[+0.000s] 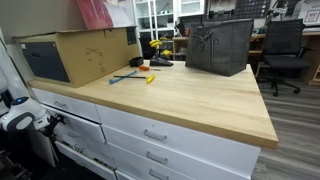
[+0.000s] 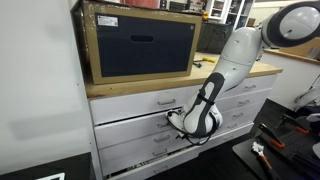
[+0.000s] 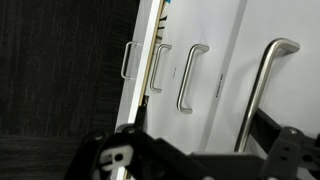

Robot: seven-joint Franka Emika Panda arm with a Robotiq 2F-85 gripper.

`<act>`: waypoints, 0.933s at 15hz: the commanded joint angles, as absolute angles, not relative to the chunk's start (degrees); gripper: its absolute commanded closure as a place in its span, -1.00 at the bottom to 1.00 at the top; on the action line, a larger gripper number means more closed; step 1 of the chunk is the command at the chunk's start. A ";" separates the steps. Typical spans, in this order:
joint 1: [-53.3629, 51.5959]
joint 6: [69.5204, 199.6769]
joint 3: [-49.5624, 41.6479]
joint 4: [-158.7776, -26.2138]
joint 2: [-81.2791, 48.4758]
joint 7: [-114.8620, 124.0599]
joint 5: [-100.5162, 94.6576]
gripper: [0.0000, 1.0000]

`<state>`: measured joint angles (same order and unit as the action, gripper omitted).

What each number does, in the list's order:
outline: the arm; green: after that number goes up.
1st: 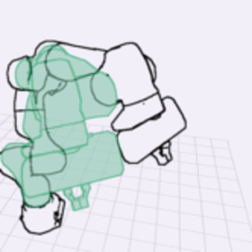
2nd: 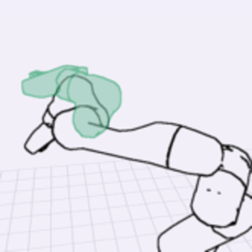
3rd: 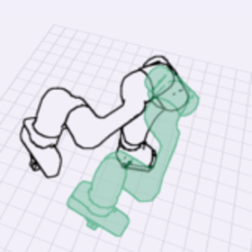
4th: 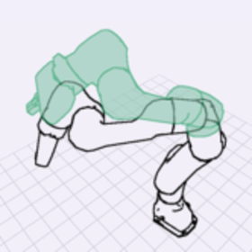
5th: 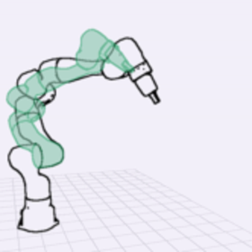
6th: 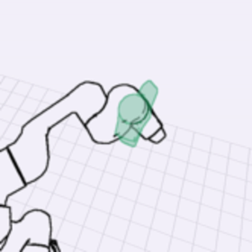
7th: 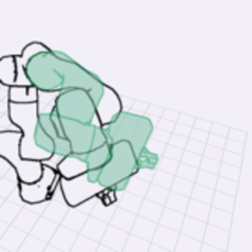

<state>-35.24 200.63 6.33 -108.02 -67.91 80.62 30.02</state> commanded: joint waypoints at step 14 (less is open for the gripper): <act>-45.99 201.24 4.97 -108.18 -69.67 67.70 37.11 -1.00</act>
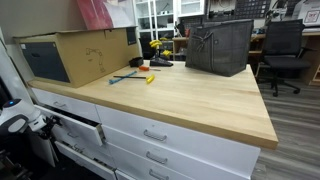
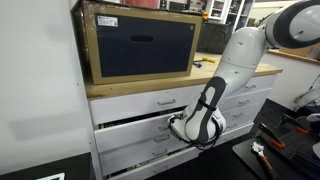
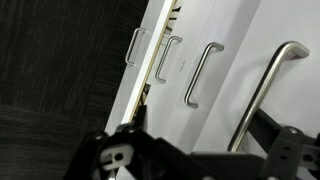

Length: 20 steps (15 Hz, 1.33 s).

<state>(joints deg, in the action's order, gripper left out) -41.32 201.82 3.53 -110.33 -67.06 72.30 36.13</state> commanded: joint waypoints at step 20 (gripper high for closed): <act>-61.20 189.81 -10.75 -104.74 -63.90 58.82 39.84 -1.00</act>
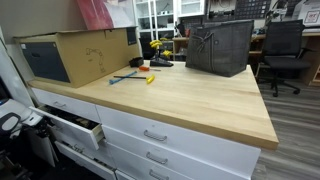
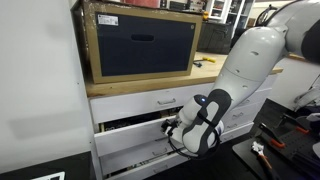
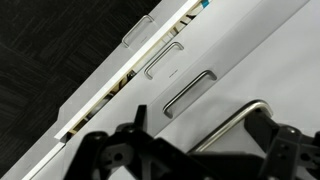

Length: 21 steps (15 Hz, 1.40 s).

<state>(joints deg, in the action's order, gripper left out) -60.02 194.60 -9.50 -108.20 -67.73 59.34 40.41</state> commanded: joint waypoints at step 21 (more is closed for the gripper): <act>-51.05 172.73 -7.24 -101.33 -60.24 61.09 27.84 -1.00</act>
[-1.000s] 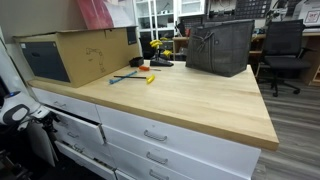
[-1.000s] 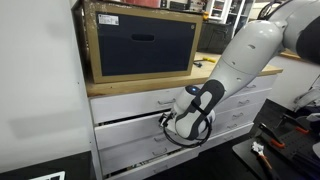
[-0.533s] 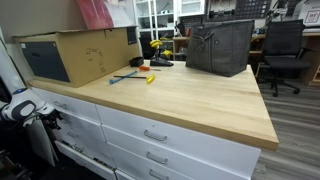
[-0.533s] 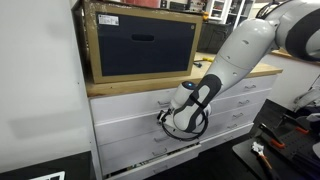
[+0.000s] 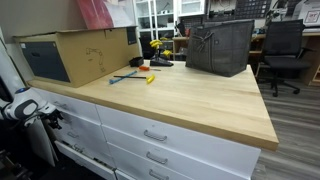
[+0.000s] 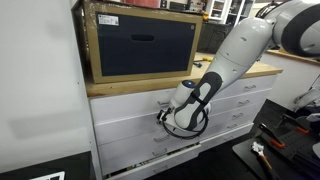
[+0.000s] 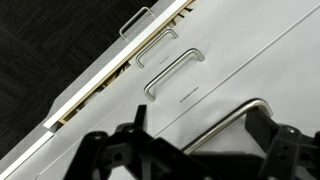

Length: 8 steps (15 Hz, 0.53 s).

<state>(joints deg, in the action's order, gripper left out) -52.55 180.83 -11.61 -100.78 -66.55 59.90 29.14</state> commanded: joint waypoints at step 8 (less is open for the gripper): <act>-52.83 172.46 -7.94 -100.48 -62.42 62.37 28.13 -1.00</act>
